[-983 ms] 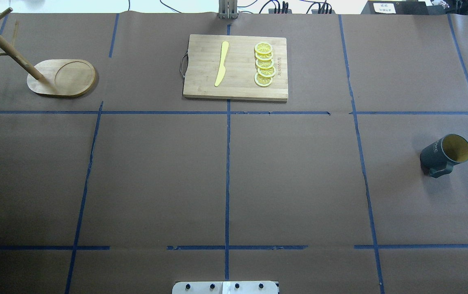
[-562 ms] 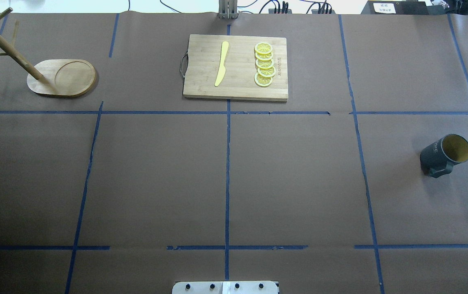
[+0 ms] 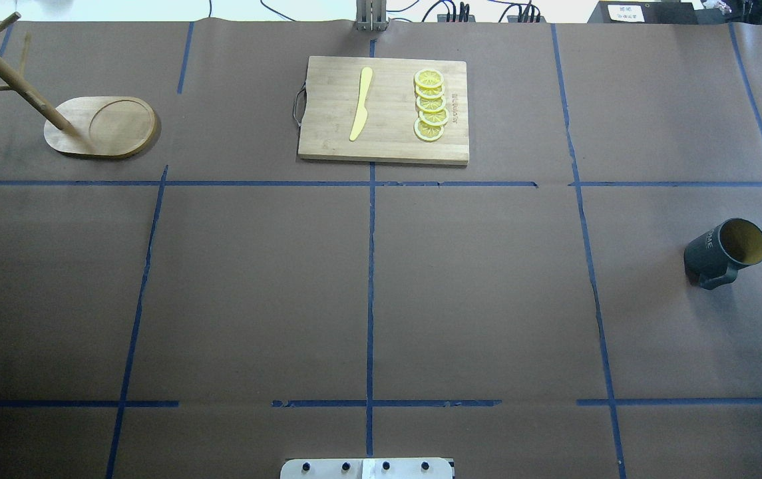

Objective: Hang cup on storage rack
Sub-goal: 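Reach the right gripper down to the teal mug lying on its side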

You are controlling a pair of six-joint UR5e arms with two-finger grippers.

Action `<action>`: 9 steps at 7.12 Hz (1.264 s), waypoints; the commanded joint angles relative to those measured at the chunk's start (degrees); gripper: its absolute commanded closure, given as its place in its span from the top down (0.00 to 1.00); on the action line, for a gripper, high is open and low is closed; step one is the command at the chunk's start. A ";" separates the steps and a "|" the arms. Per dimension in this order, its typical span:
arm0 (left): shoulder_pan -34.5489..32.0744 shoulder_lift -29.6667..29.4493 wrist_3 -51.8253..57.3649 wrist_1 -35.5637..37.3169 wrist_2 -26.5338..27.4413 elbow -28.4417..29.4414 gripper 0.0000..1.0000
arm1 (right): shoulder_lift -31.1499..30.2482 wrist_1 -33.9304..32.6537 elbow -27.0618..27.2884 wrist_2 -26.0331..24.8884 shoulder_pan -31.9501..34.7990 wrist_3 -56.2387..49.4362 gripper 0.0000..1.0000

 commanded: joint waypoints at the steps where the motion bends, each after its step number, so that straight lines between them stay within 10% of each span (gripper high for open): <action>1: 0.00 -0.27 0.03 0.07 -0.05 -0.14 1.00 | -0.59 8.27 -1.35 -7.72 -7.24 2.67 1.00; 9: -0.09 0.43 0.12 -0.02 -0.15 -1.45 1.00 | 0.38 9.72 -7.96 -7.65 -12.96 3.73 1.00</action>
